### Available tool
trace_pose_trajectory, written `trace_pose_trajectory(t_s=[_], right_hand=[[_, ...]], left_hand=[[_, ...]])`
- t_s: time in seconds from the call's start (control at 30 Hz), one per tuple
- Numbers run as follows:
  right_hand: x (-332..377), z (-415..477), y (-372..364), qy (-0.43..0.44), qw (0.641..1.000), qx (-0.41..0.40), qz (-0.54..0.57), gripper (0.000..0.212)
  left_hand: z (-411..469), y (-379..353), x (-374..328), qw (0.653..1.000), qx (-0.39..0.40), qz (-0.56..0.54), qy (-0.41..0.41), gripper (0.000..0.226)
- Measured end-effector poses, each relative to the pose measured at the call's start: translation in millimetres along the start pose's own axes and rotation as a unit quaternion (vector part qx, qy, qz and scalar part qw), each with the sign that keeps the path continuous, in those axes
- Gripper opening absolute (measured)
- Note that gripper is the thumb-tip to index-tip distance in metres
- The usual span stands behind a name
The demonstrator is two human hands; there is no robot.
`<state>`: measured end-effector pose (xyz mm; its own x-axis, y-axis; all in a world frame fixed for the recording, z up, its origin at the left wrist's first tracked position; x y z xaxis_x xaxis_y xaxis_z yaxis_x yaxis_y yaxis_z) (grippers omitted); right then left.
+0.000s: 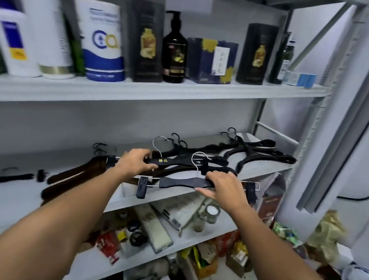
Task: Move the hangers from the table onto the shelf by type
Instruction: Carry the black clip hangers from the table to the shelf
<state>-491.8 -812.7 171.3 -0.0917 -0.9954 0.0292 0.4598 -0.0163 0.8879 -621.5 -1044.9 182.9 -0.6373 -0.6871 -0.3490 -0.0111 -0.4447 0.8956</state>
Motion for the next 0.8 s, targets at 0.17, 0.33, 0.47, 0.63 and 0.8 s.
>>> trace_pose_trajectory(t_s=[0.17,0.33,0.47,0.63,0.8], right_hand=[[76,-6,-7,0.043,0.999,0.016,0.005,0.046],[132,-14,-16,0.065,0.998,0.022,0.002,0.048],[182,-13,-19,0.087,0.996,0.009,0.027,0.05],[249,-13,-23,0.12,0.991,-0.012,0.063,0.047],[315,-16,-28,0.16,0.984,-0.023,0.073,0.046]], left_hand=[[-55,17,56,0.999,0.022,0.01,0.043,0.03],[-102,40,101,0.997,-0.015,-0.023,0.07,0.038],[-141,60,141,0.995,-0.016,-0.019,0.098,0.023],[-191,90,190,0.991,-0.019,-0.01,0.133,0.029],[-241,116,237,0.985,-0.045,0.015,0.168,0.028]])
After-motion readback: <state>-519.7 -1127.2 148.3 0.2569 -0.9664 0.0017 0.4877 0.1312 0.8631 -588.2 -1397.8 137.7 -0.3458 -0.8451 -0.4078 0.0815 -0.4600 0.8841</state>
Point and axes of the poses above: each hand's wrist, its own z-axis towards the middle knuckle, its own y-axis out of the back of the hand, x = y × z, the point moved 5 cm from there along z, towards the middle knuckle, and after that the axes turned 15 degrees about -y, right-handed, at the moved point
